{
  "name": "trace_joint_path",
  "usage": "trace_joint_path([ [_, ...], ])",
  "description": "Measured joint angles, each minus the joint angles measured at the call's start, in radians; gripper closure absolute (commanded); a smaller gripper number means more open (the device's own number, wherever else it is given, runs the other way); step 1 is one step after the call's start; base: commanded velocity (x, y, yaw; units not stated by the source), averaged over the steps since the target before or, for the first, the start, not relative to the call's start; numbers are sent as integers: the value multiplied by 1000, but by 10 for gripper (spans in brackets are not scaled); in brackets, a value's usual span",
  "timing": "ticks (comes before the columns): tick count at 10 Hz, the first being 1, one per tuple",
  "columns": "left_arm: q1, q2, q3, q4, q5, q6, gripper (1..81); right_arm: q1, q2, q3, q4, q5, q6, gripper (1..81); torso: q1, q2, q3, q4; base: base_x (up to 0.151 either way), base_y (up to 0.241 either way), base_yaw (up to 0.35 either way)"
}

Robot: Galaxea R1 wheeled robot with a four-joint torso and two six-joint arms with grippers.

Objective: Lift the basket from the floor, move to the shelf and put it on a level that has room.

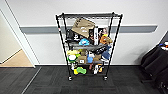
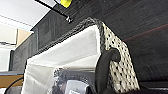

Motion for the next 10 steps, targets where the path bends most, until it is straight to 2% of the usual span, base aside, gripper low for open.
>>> trace_joint_path([
  [3, 14, -10, 2, 0, 11, 0, 811, -25, -2, 9, 0, -8, 1, 811, -1, 0, 62, -56, 0, 0, 0],
  [5, 21, -11, 8, 0, 9, 0, 811, -35, -7, 9, -1, -12, 0, 811, -2, -1, 71, -61, 0, 0, 0],
  [7, 40, -24, 7, -1, -6, 0, 811, -33, 0, 10, -1, -19, 0, 811, -2, 0, 105, -61, 0, 0, 0],
  [9, 75, -33, 9, -3, -92, 0, 811, -39, 0, 11, -1, -22, -6, 811, -3, -1, 152, -61, 0, 0, 0],
  [10, 91, -38, 12, -4, -125, 0, 811, -41, 1, 11, -1, -18, -9, 811, -4, -1, 160, -61, 0, 0, 0],
])
